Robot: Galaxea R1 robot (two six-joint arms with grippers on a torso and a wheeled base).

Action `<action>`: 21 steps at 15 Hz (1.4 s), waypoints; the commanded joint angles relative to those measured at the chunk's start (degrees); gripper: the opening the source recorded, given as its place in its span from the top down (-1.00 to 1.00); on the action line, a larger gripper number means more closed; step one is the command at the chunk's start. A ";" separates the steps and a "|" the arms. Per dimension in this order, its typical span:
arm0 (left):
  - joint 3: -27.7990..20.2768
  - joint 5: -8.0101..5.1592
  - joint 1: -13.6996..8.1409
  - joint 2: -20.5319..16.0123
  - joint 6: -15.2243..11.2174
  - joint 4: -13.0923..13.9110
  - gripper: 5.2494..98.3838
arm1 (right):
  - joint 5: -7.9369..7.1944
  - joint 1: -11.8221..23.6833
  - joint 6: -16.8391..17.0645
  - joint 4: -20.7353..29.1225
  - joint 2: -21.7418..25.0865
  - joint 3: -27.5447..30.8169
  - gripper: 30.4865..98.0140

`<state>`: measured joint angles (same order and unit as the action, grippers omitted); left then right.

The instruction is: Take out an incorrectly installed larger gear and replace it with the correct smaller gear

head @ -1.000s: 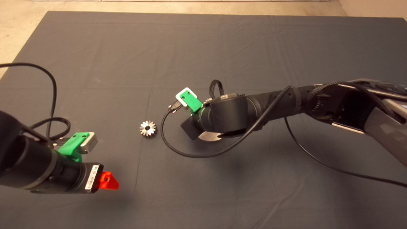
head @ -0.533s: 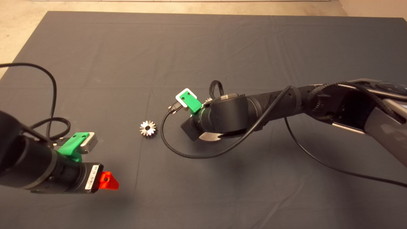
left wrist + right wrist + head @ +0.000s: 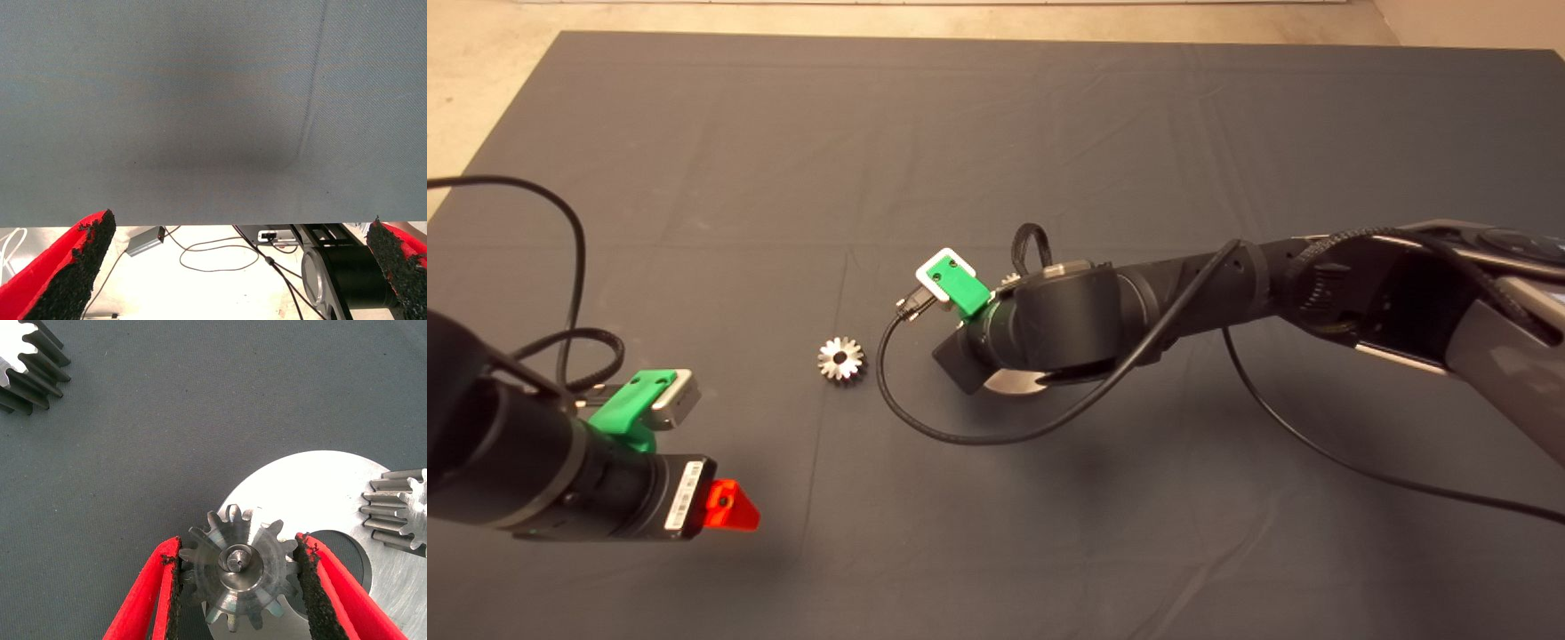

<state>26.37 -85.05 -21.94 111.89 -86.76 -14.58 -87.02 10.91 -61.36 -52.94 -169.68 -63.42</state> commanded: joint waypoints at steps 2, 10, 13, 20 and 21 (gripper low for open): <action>-0.63 -0.19 -0.56 -0.21 -0.16 0.87 -0.98 | -1.14 1.30 0.01 0.82 0.35 -2.21 0.76; -0.54 -0.20 -0.56 -0.21 -0.17 0.87 -0.98 | -1.10 1.31 -0.17 0.91 1.01 1.45 0.76; -0.42 -0.20 -0.56 -0.21 -0.16 0.87 -0.98 | -1.61 1.82 -0.70 0.91 1.97 3.91 0.76; -0.54 -0.20 -0.56 -0.21 -0.19 0.87 -0.98 | -1.84 1.92 -0.67 0.74 2.20 3.84 0.76; -0.54 -0.13 -0.56 -0.21 -0.18 0.87 -0.98 | -1.77 1.75 -0.61 0.65 2.29 3.67 0.76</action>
<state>26.37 -85.05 -21.93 111.89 -86.74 -14.58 -87.46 11.35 -61.60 -52.57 -167.58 -60.27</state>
